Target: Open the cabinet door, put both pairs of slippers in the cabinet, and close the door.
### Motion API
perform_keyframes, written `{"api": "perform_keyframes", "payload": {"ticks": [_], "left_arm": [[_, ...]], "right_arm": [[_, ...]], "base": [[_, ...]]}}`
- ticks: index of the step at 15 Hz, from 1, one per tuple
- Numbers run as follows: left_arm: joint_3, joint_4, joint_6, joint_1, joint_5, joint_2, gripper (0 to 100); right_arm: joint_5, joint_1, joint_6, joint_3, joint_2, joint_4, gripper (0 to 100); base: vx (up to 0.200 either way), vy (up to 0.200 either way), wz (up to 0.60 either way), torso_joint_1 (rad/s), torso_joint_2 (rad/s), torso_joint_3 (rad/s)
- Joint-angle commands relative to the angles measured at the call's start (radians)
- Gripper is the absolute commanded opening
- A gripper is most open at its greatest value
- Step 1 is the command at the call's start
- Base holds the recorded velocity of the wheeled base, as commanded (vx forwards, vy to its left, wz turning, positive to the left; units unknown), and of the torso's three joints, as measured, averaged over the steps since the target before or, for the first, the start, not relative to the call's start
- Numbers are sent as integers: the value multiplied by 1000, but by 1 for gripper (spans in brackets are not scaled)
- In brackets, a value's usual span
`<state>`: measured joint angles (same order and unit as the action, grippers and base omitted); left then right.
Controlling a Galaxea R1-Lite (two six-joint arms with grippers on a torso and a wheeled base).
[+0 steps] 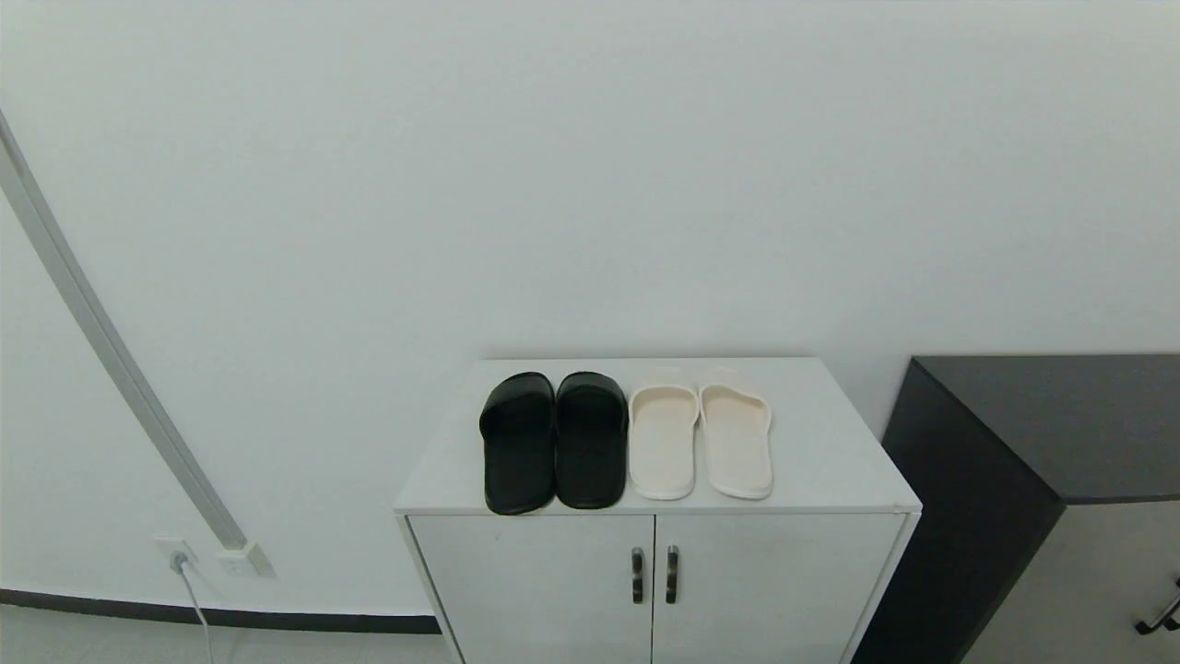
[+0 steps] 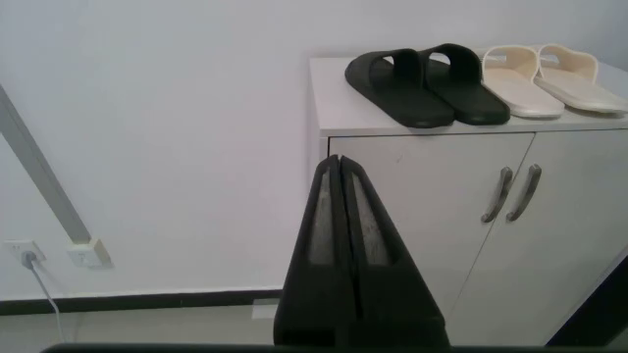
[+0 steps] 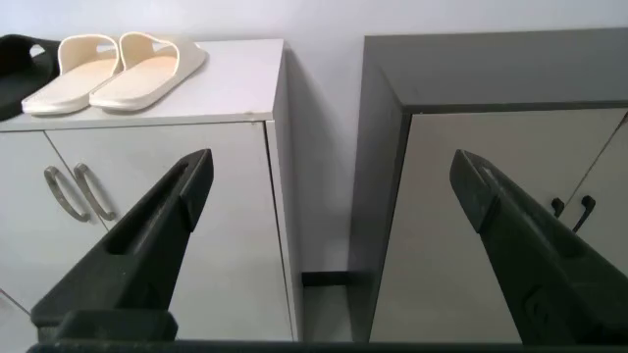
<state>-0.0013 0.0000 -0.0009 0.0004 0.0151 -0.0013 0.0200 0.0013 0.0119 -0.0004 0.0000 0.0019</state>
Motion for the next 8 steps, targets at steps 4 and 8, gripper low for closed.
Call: {"api": "perform_keyframes", "payload": {"ticks": [4,8], "left_arm": [[1,0,1,1,0,1,0],[0,0,2,1,0,1,0]], "right_arm": [[1,-4,10,-4,3,-2,100],[-31,20,-173,-283,245,99,100]], "base": [[0,0,0,0,0,0],[0,0,0,0,0,0]]}}
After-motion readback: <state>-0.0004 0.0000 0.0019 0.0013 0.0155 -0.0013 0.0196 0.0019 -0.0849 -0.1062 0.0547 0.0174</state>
